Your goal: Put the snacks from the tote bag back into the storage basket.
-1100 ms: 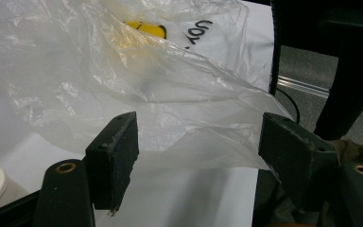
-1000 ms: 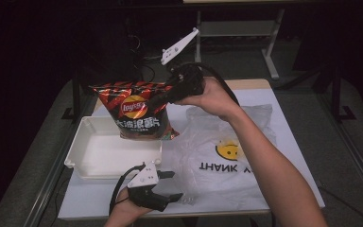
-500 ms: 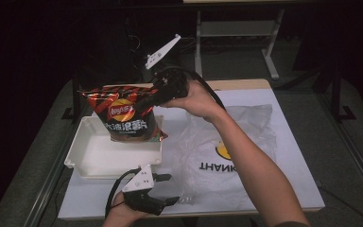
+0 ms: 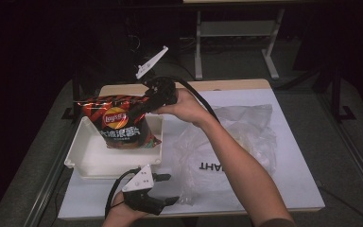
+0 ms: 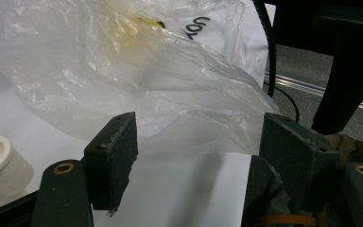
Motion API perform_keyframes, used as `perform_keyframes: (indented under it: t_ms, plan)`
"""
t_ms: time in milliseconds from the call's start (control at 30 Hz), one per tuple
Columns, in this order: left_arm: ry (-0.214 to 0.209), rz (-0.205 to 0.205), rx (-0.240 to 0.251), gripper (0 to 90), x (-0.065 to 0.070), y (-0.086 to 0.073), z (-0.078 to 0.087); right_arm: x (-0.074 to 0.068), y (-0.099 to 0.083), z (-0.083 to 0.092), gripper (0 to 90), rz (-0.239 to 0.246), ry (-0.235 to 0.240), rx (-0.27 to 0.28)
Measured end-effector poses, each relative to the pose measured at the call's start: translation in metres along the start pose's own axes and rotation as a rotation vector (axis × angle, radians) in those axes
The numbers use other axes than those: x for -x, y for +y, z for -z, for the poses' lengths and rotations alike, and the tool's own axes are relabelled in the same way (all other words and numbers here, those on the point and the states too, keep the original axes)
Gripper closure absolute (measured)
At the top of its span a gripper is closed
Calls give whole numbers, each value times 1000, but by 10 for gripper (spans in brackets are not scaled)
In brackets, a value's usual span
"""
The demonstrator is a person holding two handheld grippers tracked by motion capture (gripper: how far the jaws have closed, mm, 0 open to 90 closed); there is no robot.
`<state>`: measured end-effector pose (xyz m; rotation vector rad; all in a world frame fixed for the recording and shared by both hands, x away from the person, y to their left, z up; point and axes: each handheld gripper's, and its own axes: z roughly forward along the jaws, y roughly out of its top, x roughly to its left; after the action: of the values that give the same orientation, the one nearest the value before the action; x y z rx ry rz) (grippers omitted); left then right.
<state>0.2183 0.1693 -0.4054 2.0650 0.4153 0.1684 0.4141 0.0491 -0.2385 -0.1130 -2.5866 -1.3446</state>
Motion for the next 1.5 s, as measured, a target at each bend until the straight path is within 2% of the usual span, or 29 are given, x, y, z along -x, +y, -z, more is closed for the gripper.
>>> perform_keyframes:
  t_ms: [200,733,933,1200,1367,1500]
  plan:
    - [0,1,-10,284,1,1,0,4,-2,-12,726,-14,19,1]
    - [0,6,-5,284,2,0,0,18,-18,-40,729,-41,12,-26]
    - [-2,-3,-17,284,1,0,0,24,-27,-48,729,-68,4,-36]
    - [-2,5,-14,284,2,0,0,32,-44,-61,725,-111,7,-52]
    - [-4,0,-18,283,1,0,0,38,-53,-63,714,-143,6,-50]
    - [-5,1,-16,284,1,0,-1,40,-56,-63,698,-145,-6,-57]
